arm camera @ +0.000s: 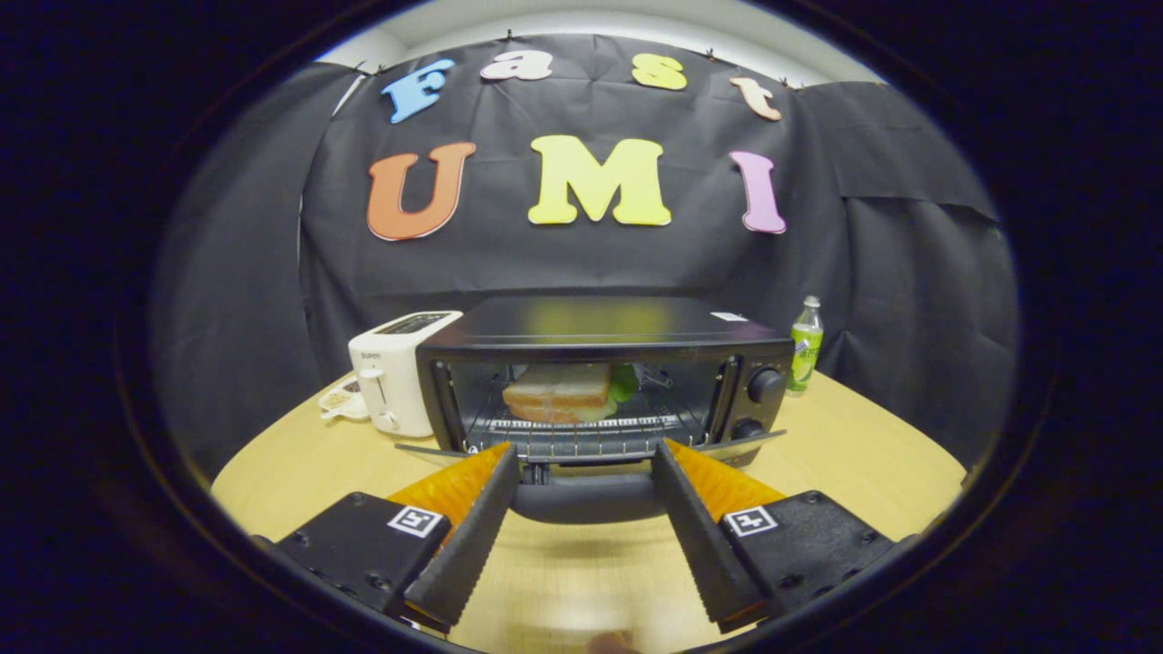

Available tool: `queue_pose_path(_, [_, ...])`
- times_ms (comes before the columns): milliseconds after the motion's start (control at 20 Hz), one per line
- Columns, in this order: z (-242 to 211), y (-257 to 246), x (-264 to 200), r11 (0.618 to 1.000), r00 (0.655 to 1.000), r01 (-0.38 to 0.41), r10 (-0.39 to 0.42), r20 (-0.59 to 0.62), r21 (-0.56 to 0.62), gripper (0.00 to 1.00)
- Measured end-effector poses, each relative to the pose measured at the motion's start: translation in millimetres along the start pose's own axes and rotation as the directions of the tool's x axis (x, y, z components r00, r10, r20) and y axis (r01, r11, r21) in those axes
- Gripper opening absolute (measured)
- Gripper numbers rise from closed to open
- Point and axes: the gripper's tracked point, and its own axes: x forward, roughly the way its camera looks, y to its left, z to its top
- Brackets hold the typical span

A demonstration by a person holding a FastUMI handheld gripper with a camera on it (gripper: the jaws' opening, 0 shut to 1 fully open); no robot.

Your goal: Open the toaster oven, put the food inside, and close the toaster oven door.

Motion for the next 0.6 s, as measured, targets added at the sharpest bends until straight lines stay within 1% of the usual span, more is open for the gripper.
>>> queue_pose_path(50, [-2,1,7,1.0,1.0,-0.009,0.009,0.002,-0.001,0.95])
queue_pose_path(100, [6,1,7,1.0,0.999,-0.012,0.013,0.04,-0.007,0.97])
queue_pose_path(150, [5,1,11,1.0,0.999,-0.013,0.014,0.043,-0.016,0.98])
queue_pose_path(200, [11,2,12,1.0,0.997,-0.014,0.016,0.077,-0.021,0.99])
queue_pose_path(250, [13,3,15,1.0,0.996,-0.018,0.02,0.086,-0.025,1.0])
queue_pose_path(300, [19,3,17,1.0,0.994,-0.023,0.025,0.108,-0.02,1.0])
queue_pose_path(600, [43,5,41,0.998,0.987,-0.063,0.063,0.149,-0.005,1.0])
